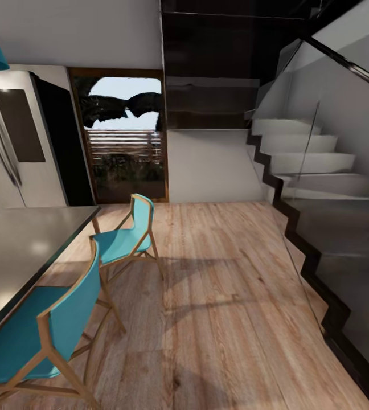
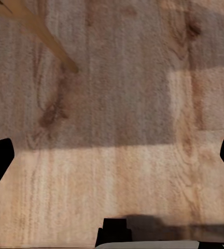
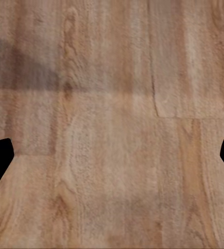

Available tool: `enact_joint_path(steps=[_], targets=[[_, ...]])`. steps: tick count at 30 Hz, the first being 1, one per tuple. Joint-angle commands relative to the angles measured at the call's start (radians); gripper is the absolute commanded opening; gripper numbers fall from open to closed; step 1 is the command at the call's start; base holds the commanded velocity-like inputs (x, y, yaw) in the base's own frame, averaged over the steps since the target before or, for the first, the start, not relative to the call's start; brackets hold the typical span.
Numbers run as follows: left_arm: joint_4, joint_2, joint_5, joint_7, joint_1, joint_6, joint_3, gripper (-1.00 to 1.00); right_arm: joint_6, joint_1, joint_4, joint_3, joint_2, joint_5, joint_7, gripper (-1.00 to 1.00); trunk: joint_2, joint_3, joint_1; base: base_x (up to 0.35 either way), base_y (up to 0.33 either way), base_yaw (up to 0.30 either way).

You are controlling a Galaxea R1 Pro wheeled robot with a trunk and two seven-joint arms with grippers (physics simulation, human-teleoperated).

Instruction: Pick up the poster from the kitchen countertop and hang it on one of the wall nails in the kitchen.

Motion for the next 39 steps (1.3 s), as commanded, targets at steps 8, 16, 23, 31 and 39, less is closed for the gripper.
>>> enact_joint_path(steps=[8, 16, 23, 31, 39], targets=[[-0.001, 0.000, 0.001, 0.000, 0.000, -0.002, 0.001, 1.00, -0.002, -0.001, 0.000, 0.001, -0.001, 0.009, -0.001, 1.00, -0.001, -0.001, 0.000, 0.000, 0.296, 0.287], [-0.001, 0.000, 0.001, 0.000, 0.000, -0.002, 0.001, 1.00, -0.001, -0.001, 0.000, 0.000, -0.003, 0.009, 0.002, 1.00, -0.001, -0.001, 0.000, 0.000, 0.296, 0.166], [-0.001, 0.000, 0.001, 0.000, 0.000, -0.002, 0.001, 1.00, -0.002, -0.001, 0.000, 0.000, -0.003, 0.009, 0.001, 1.00, -0.001, -0.001, 0.000, 0.000, 0.296, 0.276], [-0.001, 0.000, 0.001, 0.000, 0.000, -0.002, 0.001, 1.00, -0.002, -0.001, 0.000, 0.001, -0.002, 0.009, 0.001, 1.00, -0.001, -0.001, 0.000, 0.000, 0.296, 0.287], [-0.001, 0.000, 0.001, 0.000, 0.000, -0.002, 0.001, 1.00, -0.002, -0.001, 0.000, 0.001, -0.002, 0.009, 0.000, 1.00, -0.001, -0.001, 0.000, 0.000, 0.296, 0.288]])
